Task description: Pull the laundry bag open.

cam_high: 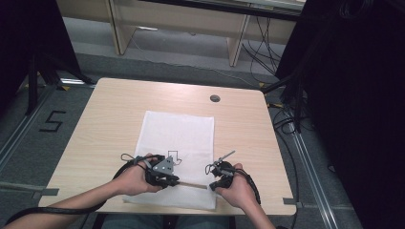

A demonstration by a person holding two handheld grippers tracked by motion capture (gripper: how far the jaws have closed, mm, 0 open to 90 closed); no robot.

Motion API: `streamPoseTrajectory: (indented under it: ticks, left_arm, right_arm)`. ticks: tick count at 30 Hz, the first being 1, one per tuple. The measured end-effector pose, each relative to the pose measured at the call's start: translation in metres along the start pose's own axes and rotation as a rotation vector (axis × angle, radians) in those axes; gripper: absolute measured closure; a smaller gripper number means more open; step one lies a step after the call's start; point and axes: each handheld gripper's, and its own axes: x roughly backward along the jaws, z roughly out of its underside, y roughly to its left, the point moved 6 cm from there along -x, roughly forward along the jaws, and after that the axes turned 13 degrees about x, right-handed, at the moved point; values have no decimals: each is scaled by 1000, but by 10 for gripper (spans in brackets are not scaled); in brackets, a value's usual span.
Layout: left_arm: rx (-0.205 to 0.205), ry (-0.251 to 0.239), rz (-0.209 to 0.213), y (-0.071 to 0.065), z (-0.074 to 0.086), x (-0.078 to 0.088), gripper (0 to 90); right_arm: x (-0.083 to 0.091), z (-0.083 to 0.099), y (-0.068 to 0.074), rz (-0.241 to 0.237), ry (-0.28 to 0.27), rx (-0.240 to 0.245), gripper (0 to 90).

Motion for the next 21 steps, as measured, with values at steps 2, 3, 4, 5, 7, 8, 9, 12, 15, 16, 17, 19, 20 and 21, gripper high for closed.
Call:
streamPoseTrajectory:
  ticks: [2, 3, 4, 5, 7, 8, 9, 12, 15, 16, 17, 19, 20, 21]
  left_arm:
    - [-9, 3, -2, 0, 0, 0, 820]
    - [-26, 16, -18, 2, 1, 1, 820]
    - [-19, 11, -15, 3, 2, 2, 820]
    - [-9, 6, -5, 4, 2, 4, 820]
    - [14, 3, 0, 4, 4, 6, 820]
    - [19, -3, 3, 4, 4, 6, 820]
    - [14, -1, 3, 4, 4, 6, 820]
    - [5, 5, -1, 4, 4, 6, 820]
    - [0, 6, 4, 3, 4, 6, 820]
    - [-1, 8, -7, 3, 4, 7, 820]
    - [-10, 16, -15, 5, 5, 8, 820]
    - [10, 7, -8, 7, 7, 10, 820]
    - [12, 8, -10, 8, 8, 12, 820]
    - [24, -4, 0, 7, 8, 12, 820]
  right_arm:
    - [0, 0, 1, -3, 2, -5, 900]
    - [0, 0, 1, -4, 4, -8, 900]
    - [0, 0, 0, 4, -1, 3, 900]
    - [0, 0, 0, 2, -3, 5, 900]
    - [0, 0, 1, -7, 4, -9, 900]
    - [0, 0, -2, 4, -3, 20, 900]
    - [0, 0, -3, 15, -2, 22, 900]
    - [-1, 0, -2, 7, -4, 31, 900]
    - [-1, 0, -2, 7, -4, 25, 900]
    - [0, 0, -1, 3, -4, 13, 900]
    - [0, 0, -1, 2, -1, 7, 900]
    - [-1, 0, -3, 12, -9, 28, 900]
    - [-1, 0, -3, 11, -6, 29, 900]
    - [0, 0, -2, 5, -4, 20, 900]
